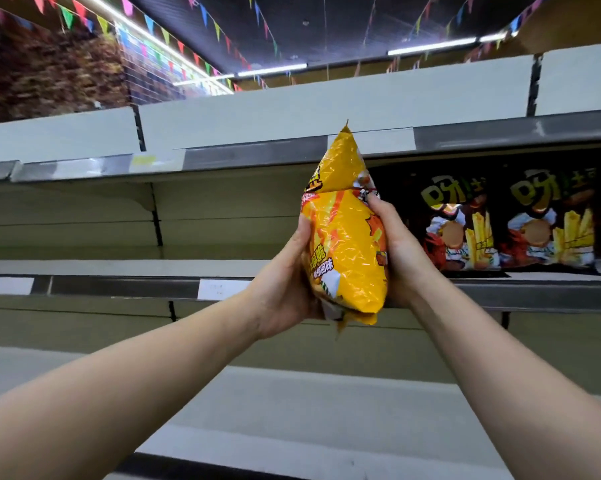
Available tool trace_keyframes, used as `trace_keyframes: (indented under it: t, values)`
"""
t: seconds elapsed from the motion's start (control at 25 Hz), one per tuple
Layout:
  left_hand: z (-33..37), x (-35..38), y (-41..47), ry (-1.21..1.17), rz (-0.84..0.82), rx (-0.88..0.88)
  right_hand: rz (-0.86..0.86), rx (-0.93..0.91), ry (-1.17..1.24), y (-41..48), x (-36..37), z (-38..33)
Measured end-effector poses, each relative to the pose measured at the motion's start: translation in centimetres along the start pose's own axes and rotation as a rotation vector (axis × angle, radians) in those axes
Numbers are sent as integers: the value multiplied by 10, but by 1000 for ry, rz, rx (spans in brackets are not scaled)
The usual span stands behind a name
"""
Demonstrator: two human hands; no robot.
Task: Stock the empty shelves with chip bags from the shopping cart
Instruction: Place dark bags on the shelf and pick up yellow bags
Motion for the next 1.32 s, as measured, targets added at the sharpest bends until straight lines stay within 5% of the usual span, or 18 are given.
trace_keyframes:
  t: [0.16, 0.32, 0.56, 0.76, 1.32]
  values:
    - [7, -22, -9, 60, 145, 22, 202, -3, -443, -5, 4, -12]
    - [3, -45, -15, 149, 396, 68, 6, 15, -458, -11, 28, -3]
    - [13, -35, -18, 237, 330, 77, 151, -72, -300, -4, 14, -3]
    - [13, -41, -16, 177, 270, -47, 156, 69, -123, -5, 8, 7]
    - [29, -54, 91, 107, 274, -87, 400, 149, -991, 39, -30, -46]
Point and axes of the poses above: each hand's wrist, its own y-axis towards the middle knuckle, its own x-axis out of the palm, z = x × y, the point moved 5 cm from there along y, towards the middle knuckle, and after that the axes turned 12 degrees about -z, right-handed, at the moved point
